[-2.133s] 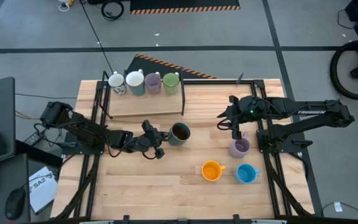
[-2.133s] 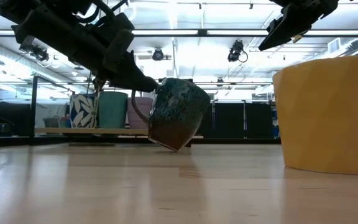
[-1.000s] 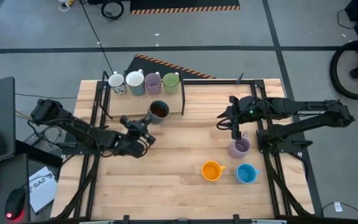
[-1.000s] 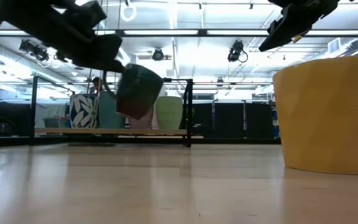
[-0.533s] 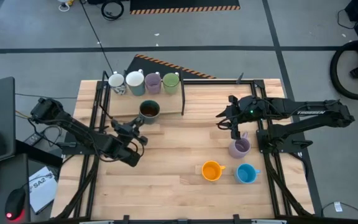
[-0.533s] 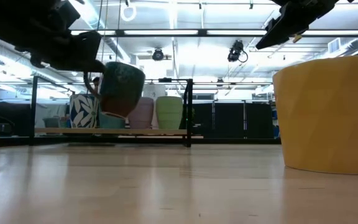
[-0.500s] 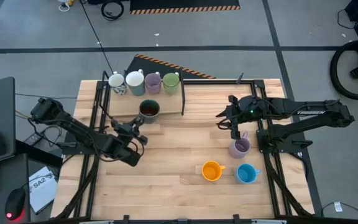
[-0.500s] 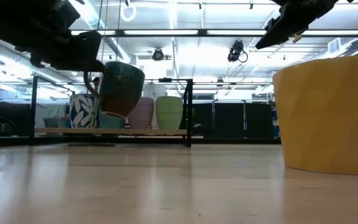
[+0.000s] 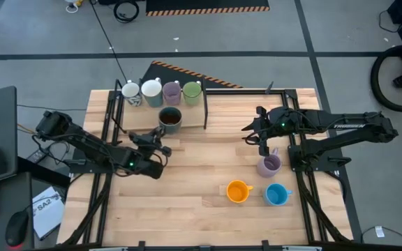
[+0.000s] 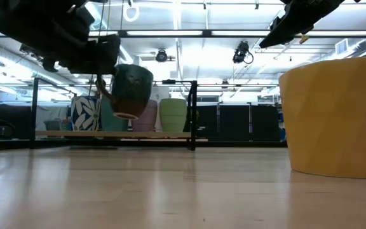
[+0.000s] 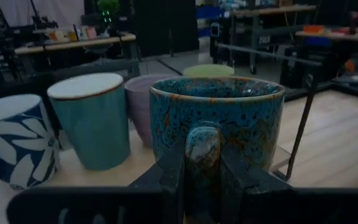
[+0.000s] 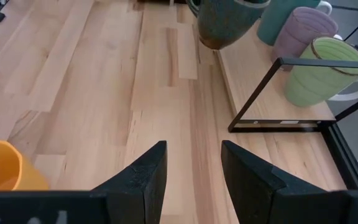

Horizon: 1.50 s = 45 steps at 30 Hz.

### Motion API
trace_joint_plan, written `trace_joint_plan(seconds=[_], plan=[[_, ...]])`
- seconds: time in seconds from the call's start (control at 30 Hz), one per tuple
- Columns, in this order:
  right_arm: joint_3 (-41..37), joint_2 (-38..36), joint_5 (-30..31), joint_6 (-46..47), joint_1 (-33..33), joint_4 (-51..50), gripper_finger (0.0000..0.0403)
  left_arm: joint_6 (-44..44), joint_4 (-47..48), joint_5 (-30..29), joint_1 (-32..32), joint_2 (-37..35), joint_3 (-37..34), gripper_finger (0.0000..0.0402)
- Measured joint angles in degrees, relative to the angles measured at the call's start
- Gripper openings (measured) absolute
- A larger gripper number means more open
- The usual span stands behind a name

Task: Place coffee mugs
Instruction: Put the dark blue patterned mug on the shelf

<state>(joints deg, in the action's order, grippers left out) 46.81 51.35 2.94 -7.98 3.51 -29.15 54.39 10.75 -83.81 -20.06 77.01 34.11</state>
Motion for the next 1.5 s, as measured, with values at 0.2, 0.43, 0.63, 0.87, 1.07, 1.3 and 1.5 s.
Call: trace_joint_plan(seconds=[0.2,0.43,0.63,0.87,1.07,1.3,1.5], plan=[[0.0,0.02,0.0,-0.17,0.0,-0.04,0.0158,-11.54,-10.92,3.68,0.62,0.72,0.03,0.0058],[0.0,0.0,0.0,-0.17,0.0,-0.04,0.0158,-35.04,-33.79,11.23,0.69,2.84,-0.02,0.0058],[0.0,0.0,-0.4,0.18,0.0,-0.2,0.0158,-51.23,-48.8,12.95,1.84,2.99,-0.02,0.0058],[0.0,0.0,-1.07,0.27,0.0,-0.28,0.0158,-53.92,-52.63,22.76,7.69,4.51,0.0,0.0057],[0.0,0.02,-1.09,0.69,0.0,-1.14,0.0158,-55.79,-56.88,25.98,11.72,6.87,0.0,0.0057],[0.0,0.02,-1.09,0.93,0.0,-1.55,0.0158,-57.82,-59.52,27.32,12.63,7.21,0.0,0.0057],[0.0,0.02,-1.11,1.68,0.0,-1.55,0.0158,-59.65,-60.46,26.61,11.07,7.06,0.0,0.0057]])
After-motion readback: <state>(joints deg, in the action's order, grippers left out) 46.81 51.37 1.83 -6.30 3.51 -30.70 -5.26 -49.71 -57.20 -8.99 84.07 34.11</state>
